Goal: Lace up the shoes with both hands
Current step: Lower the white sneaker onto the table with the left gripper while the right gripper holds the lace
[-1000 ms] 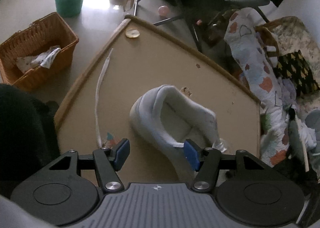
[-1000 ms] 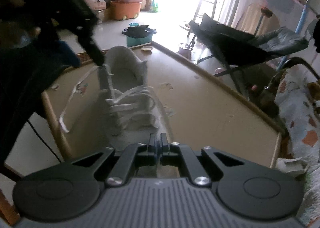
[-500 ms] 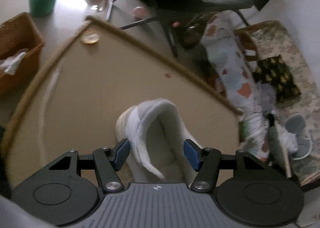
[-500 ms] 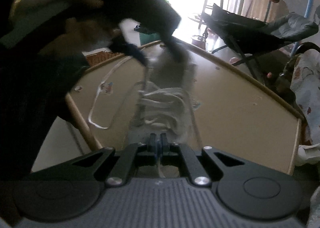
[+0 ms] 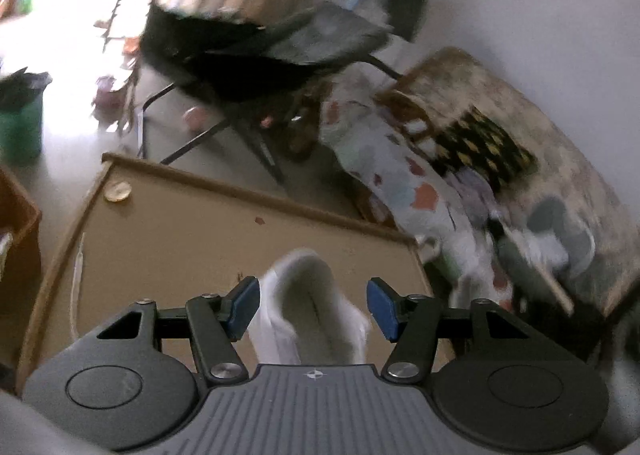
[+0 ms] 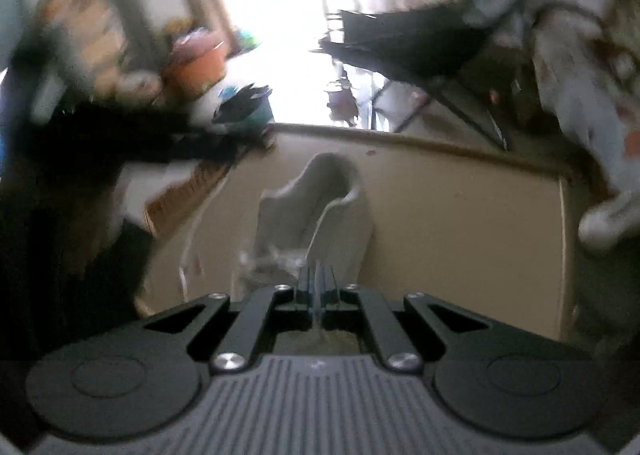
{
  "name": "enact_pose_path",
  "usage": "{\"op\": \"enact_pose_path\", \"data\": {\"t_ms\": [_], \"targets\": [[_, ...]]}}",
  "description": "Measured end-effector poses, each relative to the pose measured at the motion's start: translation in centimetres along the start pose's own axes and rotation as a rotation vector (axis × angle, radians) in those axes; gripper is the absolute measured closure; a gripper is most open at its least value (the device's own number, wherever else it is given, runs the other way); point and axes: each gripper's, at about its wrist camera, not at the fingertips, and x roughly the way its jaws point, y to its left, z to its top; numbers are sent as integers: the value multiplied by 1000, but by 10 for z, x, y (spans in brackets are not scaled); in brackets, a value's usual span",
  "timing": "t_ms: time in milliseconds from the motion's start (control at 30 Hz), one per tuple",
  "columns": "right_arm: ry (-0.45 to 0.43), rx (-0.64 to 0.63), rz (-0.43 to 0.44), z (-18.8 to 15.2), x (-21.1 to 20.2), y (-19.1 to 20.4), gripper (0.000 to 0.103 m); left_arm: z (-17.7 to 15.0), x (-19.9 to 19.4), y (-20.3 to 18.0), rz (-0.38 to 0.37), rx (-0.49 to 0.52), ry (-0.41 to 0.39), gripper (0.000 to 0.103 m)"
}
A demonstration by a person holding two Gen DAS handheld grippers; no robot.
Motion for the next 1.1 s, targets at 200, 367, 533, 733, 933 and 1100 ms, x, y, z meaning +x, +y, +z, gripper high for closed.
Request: {"op": "enact_pose_path", "data": {"t_ms": [200,367,533,733,933,1100], "targets": [[-11,200,54,29,0,-15,100,-26,-15,-30,-69,114,-4,42],[-8,222,79,34,8,-5,100,-40,-10,-29,-77,130,25,42],[4,46,-109,25,9,6,98,-40,-16,2,42,65,29,42],[162,-108,-108,-11,15,2,96,-41,-19,54,55,-174,50,42],[316,-171,-59,-42,22,9,95,-49,-14,60,66,-190,73,42],[364,-224,-133,-49,42,16,83,-49,-11,52,49,-149,91,42]]}}
